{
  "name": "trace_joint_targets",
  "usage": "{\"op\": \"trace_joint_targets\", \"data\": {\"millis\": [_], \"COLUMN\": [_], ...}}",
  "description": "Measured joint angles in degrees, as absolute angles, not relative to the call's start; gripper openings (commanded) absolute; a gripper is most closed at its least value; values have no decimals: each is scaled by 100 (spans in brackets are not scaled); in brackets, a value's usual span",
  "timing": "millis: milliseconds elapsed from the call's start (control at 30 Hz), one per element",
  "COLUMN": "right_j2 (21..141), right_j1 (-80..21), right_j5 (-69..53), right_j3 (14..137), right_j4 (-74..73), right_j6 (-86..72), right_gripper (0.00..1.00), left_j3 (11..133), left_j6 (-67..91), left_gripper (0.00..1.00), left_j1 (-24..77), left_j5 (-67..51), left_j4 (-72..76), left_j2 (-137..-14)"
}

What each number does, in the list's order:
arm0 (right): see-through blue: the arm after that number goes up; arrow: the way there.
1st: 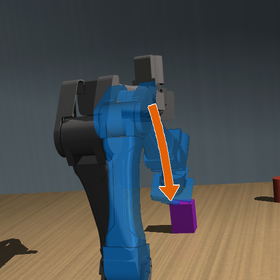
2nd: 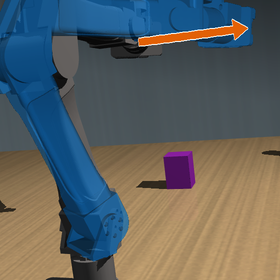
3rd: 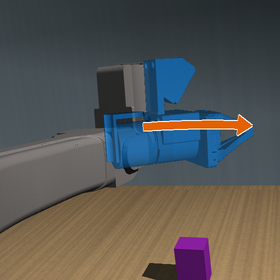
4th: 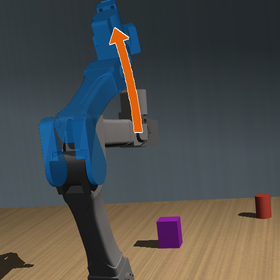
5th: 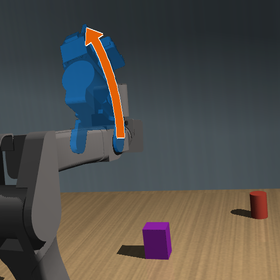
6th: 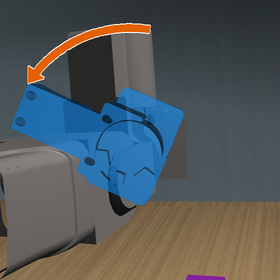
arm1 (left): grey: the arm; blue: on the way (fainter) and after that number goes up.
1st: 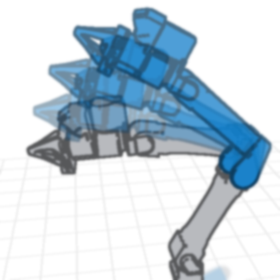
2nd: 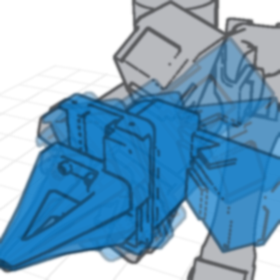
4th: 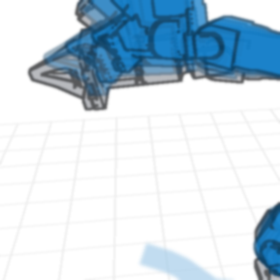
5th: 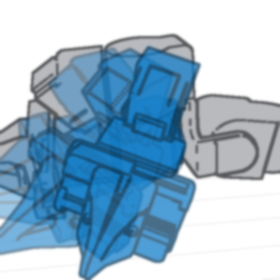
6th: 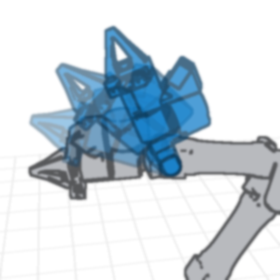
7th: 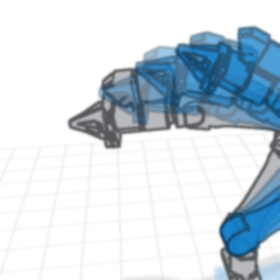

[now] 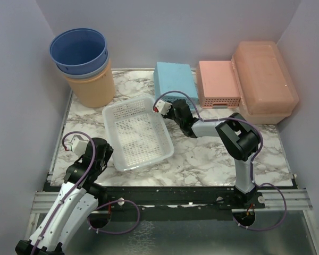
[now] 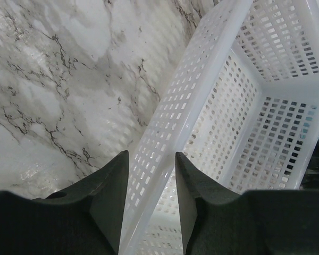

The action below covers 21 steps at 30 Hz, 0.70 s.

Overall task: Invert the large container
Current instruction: Turn the container upside down at the center of the board.

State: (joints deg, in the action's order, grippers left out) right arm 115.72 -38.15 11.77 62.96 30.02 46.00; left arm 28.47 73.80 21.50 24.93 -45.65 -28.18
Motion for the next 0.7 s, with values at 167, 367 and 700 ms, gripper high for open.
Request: {"op": "trace_joint_targets", "data": {"millis": [167,367,700], "right_j2": [11570,11334,10468], "right_j1": [-3813,-3813,-3813], "right_j5": [1177,1188,956], "right_j3": [6292,6093,5959], "right_j4": [3006,3004,2733], "right_j6": [4554,4438,3579], "right_gripper": [42,49,69], "left_j3": [2847,2838,2768], "left_j6": [7417,7452,7454], "left_gripper": [42,43,43], "left_j1": [2150,2150,2150], "left_j5": [2497,2497,2497], "left_j4": [-4565,-4560,-4515], "left_j2": [-2814,-2779,-2777]}}
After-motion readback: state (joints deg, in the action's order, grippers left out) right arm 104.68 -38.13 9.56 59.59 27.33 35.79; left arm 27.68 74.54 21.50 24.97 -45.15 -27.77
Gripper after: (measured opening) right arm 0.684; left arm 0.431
